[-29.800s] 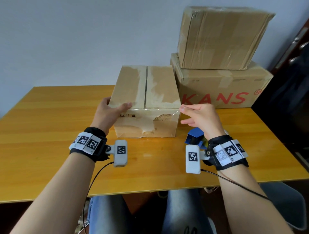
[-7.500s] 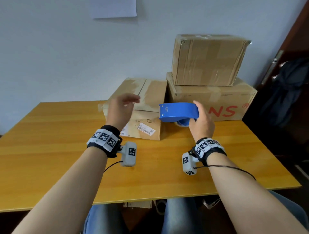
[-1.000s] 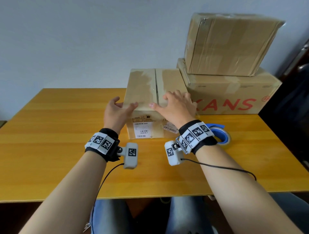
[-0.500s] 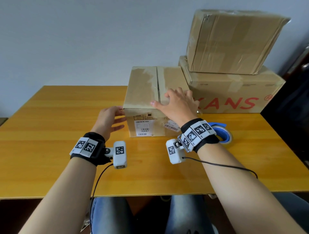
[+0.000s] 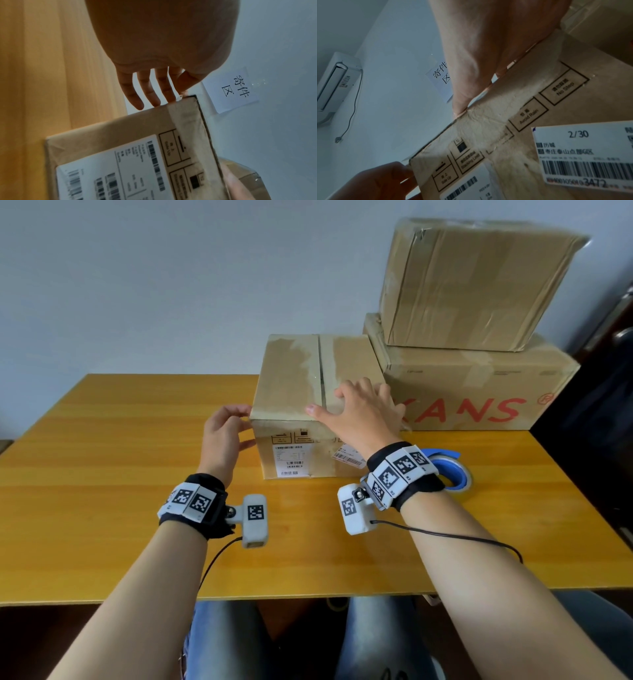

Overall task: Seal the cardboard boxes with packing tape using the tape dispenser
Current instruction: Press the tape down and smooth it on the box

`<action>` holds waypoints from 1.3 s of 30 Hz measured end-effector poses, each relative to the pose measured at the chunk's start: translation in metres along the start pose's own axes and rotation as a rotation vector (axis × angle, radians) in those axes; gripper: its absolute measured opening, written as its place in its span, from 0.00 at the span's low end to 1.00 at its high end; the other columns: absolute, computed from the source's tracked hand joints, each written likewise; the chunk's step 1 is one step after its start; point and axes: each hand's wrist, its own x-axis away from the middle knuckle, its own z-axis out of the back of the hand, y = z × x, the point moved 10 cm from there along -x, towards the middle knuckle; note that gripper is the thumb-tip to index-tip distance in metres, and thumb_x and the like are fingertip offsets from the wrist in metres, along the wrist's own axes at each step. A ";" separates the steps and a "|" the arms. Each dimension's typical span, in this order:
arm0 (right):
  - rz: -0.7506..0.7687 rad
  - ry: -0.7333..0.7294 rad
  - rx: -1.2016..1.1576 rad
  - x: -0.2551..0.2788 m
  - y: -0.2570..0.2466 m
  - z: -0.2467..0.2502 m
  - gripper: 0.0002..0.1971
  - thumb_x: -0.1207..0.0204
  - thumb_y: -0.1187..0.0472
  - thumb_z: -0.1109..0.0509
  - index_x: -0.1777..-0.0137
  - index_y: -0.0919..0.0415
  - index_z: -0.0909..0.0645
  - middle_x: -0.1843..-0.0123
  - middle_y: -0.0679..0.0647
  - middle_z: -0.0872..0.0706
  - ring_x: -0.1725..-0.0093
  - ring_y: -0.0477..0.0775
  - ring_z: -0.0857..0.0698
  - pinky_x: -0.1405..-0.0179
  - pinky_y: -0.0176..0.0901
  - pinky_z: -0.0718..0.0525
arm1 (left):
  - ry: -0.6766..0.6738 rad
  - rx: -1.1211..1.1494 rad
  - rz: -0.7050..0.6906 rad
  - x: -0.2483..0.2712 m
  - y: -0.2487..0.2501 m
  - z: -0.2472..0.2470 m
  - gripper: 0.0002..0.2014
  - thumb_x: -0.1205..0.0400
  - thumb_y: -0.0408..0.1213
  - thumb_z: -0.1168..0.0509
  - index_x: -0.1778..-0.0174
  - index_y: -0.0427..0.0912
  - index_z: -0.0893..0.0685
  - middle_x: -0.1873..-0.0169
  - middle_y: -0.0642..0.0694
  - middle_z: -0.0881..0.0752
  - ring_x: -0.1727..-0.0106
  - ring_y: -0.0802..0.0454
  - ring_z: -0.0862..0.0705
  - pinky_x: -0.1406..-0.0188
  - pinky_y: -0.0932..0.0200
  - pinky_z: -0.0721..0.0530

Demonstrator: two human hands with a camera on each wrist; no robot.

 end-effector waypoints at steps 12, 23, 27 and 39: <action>0.000 0.009 0.006 0.000 -0.001 0.000 0.39 0.31 0.17 0.49 0.32 0.43 0.26 0.30 0.48 0.24 0.28 0.59 0.30 0.41 0.63 0.30 | -0.175 -0.404 -0.110 -0.013 0.012 0.004 0.07 0.10 0.38 0.42 0.52 0.47 0.22 0.49 0.49 0.15 0.42 0.50 0.15 0.43 0.42 0.11; 0.000 0.036 0.021 0.001 -0.001 0.001 0.38 0.30 0.18 0.50 0.32 0.43 0.26 0.30 0.48 0.24 0.28 0.58 0.30 0.40 0.63 0.29 | -0.136 -0.056 0.132 -0.017 -0.004 0.021 0.19 0.15 0.36 0.31 0.30 0.43 0.26 0.52 0.41 0.11 0.50 0.45 0.10 0.46 0.40 0.10; 0.003 0.041 0.021 0.002 0.000 0.001 0.38 0.29 0.18 0.50 0.32 0.44 0.26 0.30 0.48 0.24 0.29 0.58 0.30 0.40 0.63 0.29 | -0.182 -0.105 0.270 -0.013 -0.025 0.014 0.20 0.15 0.43 0.31 0.29 0.41 0.22 0.39 0.39 0.16 0.43 0.41 0.12 0.45 0.40 0.11; 0.015 0.053 0.032 0.003 -0.002 0.000 0.38 0.28 0.19 0.50 0.31 0.45 0.26 0.29 0.48 0.24 0.29 0.58 0.29 0.40 0.62 0.29 | -0.079 0.131 0.182 -0.010 -0.029 0.025 0.05 0.14 0.40 0.31 0.54 0.43 0.15 0.64 0.52 0.14 0.56 0.51 0.14 0.50 0.50 0.12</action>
